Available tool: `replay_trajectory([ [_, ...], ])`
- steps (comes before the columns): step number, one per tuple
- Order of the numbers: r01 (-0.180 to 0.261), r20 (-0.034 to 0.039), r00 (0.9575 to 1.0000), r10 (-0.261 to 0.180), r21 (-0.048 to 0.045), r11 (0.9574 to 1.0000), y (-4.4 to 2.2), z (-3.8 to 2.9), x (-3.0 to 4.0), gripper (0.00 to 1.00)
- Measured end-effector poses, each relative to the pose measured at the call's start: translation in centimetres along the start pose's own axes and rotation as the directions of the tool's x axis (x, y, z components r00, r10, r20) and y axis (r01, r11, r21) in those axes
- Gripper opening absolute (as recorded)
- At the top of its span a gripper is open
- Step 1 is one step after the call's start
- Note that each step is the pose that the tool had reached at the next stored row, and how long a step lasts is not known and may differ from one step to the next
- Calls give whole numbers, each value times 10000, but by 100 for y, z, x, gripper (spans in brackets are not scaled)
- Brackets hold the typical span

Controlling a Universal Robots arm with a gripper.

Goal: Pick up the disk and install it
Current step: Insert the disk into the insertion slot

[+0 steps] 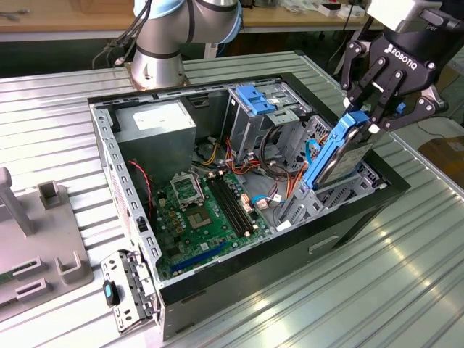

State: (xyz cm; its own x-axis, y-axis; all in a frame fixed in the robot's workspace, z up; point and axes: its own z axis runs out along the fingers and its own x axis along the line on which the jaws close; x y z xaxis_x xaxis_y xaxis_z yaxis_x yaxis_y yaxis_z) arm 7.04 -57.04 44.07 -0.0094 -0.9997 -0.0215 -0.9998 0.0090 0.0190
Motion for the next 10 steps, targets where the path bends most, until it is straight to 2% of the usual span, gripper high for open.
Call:
replay_trajectory([
  [6, -157, 3, 9999, 157, 3, 9999, -4, 236, 5, 37],
  [10, -165, 3, 9999, 165, 3, 9999, -5, 252, 5, 37],
])
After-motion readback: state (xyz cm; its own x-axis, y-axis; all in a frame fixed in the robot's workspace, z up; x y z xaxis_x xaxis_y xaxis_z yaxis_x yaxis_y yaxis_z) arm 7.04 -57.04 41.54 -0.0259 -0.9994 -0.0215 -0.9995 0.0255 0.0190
